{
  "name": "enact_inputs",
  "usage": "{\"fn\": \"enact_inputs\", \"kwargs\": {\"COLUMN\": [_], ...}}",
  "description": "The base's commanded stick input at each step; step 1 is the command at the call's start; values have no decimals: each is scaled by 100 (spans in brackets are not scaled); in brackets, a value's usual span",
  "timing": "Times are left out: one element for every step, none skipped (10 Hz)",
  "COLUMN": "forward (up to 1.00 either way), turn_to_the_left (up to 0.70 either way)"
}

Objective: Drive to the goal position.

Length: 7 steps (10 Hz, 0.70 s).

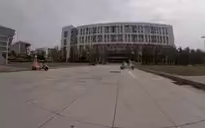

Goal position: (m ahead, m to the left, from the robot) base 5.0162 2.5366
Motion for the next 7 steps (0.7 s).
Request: {"fn": "enact_inputs", "kwargs": {"forward": [100, 100, 100, 100, 100, 100, 100], "turn_to_the_left": [0, 0, 0, 0, 0, 0, 0]}}
